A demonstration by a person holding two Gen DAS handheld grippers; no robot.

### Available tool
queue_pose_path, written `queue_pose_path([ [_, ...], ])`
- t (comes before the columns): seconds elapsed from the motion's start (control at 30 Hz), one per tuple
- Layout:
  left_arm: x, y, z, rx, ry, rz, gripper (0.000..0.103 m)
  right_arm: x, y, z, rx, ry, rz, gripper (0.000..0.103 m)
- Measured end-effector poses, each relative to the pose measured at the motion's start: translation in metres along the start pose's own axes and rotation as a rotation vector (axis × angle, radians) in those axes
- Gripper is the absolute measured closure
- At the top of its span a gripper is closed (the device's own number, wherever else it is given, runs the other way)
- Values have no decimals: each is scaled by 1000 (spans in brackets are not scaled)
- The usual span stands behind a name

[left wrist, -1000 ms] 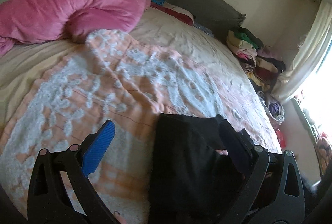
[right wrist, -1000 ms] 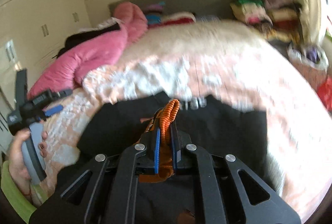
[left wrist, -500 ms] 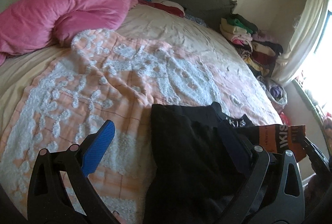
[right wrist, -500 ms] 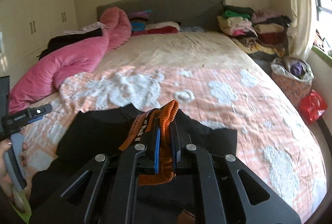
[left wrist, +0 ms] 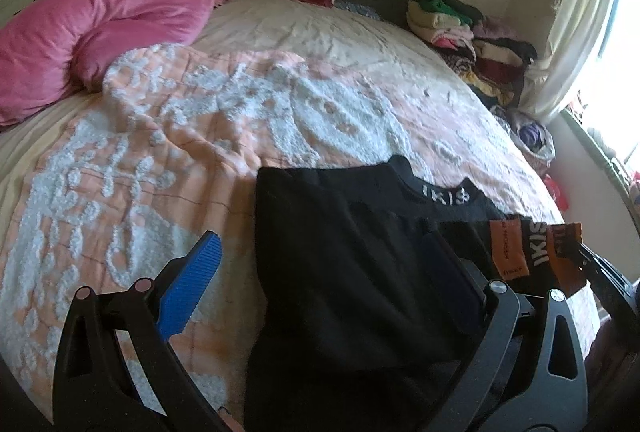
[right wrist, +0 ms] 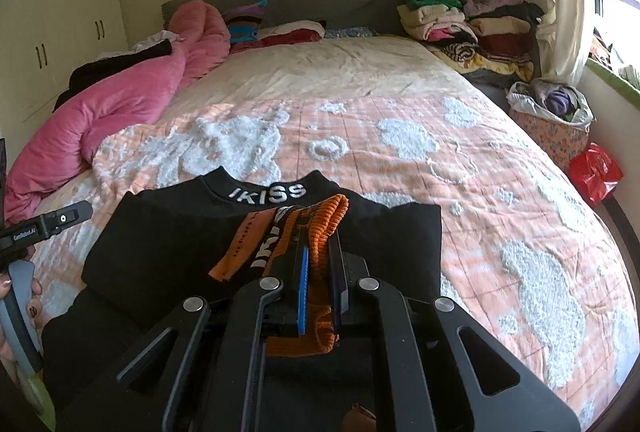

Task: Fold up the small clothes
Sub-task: 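Lay the orange cuff flat on the sweatshirt body and open the right tool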

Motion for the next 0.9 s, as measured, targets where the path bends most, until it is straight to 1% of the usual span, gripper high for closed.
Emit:
queue_pose_path([
  [0.13,-5,7,-16,-18,41,28,9,-5,6,-7,-16,23,24,95],
  [0.27,-8,10,-31,-15,96,38,9,-10,10,-12,-19,50,44,95],
  [0.37,-10,13,-37,-17,117,49,10,-13,11,-14,-21,58,53,94],
  [0.47,-12,15,-38,-16,122,58,10,-14,11,-18,-30,77,50,92],
  [0.6,-11,15,-37,-18,112,51,10,-12,9,-27,-36,103,40,92],
  [0.73,-13,17,-40,-34,113,61,10,-14,10,-28,-29,110,54,89],
  [0.77,-14,19,-42,-44,116,67,11,-16,11,-26,-22,109,62,87],
  [0.8,-16,20,-45,-55,121,73,17,-18,12,-23,-14,103,73,84],
  [0.83,-18,22,-48,-68,129,83,25,-20,13,-18,-9,94,80,84],
  [0.87,-20,24,-51,-76,137,96,30,-22,15,-14,-2,84,87,82],
  [0.9,-25,27,-55,-89,150,119,41,-24,16,-9,5,74,96,82],
])
Point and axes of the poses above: each gripper's, at about its wrist camera, not at the fingertips, and y roughly the way its jaws point, z to its left, x to its top, the point moved 10 cm from there along y, roughly the way its jaws point, and after that the axes turned 11 degrees about y, right-handed, at the moved point
